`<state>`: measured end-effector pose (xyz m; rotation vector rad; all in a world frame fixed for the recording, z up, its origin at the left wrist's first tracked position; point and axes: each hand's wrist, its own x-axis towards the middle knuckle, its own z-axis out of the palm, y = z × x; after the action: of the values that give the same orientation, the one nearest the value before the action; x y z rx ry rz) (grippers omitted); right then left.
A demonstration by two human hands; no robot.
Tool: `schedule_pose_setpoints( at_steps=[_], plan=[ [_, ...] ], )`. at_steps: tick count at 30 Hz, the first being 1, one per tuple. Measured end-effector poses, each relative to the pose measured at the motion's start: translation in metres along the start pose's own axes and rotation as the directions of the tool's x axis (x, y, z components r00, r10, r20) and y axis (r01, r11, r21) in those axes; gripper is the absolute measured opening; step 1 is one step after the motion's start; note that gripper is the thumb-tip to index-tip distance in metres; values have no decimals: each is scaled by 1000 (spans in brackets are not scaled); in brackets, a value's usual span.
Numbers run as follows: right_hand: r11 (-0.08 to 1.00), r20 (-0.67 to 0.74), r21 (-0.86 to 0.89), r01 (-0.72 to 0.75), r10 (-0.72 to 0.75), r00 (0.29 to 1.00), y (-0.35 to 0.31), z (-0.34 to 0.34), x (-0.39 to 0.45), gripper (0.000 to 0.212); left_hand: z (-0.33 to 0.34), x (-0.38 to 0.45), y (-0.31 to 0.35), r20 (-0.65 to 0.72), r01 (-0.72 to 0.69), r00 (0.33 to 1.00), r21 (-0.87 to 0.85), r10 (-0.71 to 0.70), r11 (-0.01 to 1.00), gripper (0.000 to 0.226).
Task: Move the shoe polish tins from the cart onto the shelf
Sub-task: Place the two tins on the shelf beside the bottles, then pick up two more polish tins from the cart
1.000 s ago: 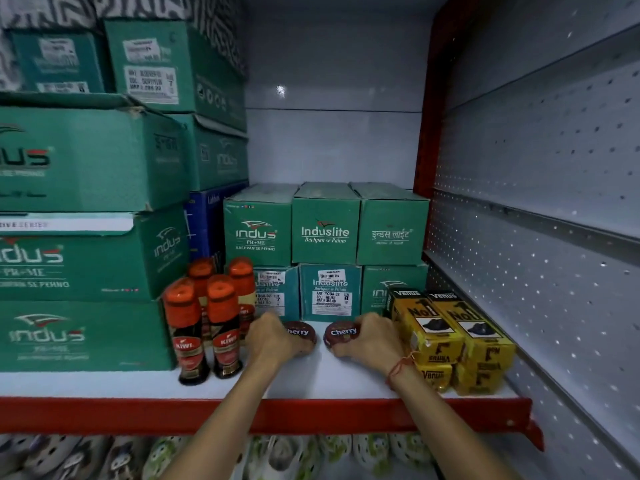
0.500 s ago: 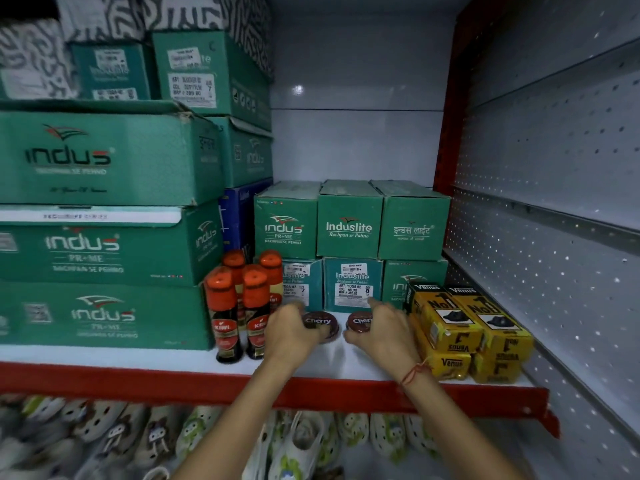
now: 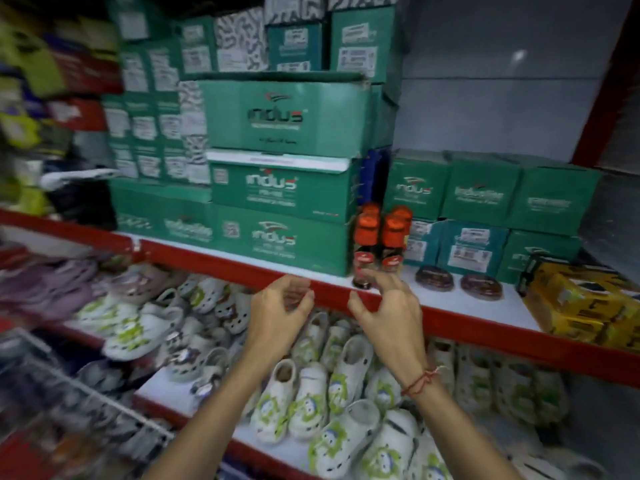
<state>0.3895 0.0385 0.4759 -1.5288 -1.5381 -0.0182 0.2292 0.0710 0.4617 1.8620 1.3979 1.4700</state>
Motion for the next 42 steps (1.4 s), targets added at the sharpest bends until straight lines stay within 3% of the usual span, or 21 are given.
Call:
schedule_pose_setpoints(
  at_steps=[8, 17, 24, 30, 38, 42],
  plan=[
    [974, 287, 193, 115, -168, 943, -75, 111, -55, 21, -115, -61, -97, -134, 240, 966, 130, -223, 962, 21],
    [937, 590, 311, 157, -320, 741, -108, 255, -117, 19, -185, -122, -208, -305, 555, 820, 219, -484, 803, 21],
    [925, 832, 353, 137, -378, 407, -83, 376, -178, 27, -195, -180, -307, -344, 752, 651, 167, -677, 638, 19],
    [955, 945, 277, 109, -291, 146, -41, 471, -246, 37, -177, -230, -395, -346, 902, 431, 157, -833, 402, 30],
    [960, 979, 204, 190, -201, -35, 35, 547, -325, 58, -114, -312, -480, -317, 988, 135, 111, -939, 104, 67],
    [952, 977, 211, 223, -201, -66, 63, 576, -350, 79, -84, -336, -509, -382, 992, 124, 68, -916, 106, 72]
  ],
)
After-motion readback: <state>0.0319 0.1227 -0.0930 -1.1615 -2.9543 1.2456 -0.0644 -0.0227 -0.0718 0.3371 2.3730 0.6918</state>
